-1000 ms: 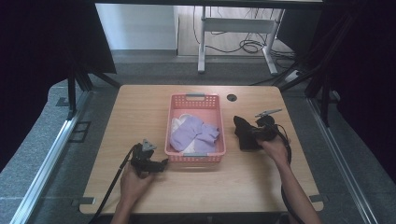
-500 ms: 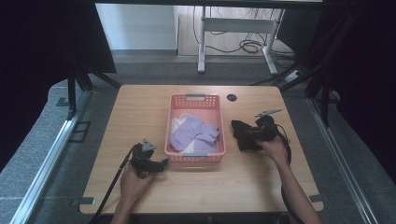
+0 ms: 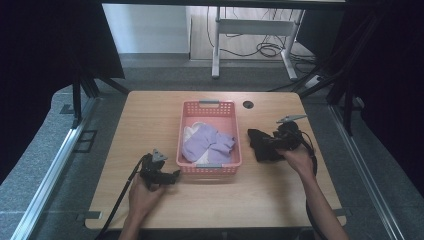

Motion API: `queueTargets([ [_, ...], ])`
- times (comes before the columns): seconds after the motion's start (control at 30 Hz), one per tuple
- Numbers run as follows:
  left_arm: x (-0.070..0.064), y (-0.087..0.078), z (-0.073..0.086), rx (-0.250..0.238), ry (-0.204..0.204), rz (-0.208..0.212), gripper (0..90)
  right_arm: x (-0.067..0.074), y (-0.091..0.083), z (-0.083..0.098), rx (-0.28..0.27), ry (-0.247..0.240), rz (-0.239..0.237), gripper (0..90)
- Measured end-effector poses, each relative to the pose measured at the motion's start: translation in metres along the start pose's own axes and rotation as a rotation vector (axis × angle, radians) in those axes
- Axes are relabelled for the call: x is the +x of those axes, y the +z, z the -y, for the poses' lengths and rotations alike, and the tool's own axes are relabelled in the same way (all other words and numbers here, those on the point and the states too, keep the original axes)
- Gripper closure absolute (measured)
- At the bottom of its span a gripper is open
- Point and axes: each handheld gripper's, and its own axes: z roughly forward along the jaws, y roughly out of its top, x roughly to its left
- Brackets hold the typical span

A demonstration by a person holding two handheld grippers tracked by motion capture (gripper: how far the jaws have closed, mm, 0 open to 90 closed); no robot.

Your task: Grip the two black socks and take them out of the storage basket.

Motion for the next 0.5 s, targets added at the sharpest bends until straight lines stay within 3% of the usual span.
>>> queueTargets([
  [0.23,0.0,0.0,0.0,0.0,0.0,0.0,10.4,0.005,-0.018,0.003,-0.021,0.0,0.002,37.9],
  [0.5,0.0,0.0,0.0,0.001,-0.001,-0.001,10.5,0.008,-0.031,0.02,-0.029,0.03,0.005,31.7],
])
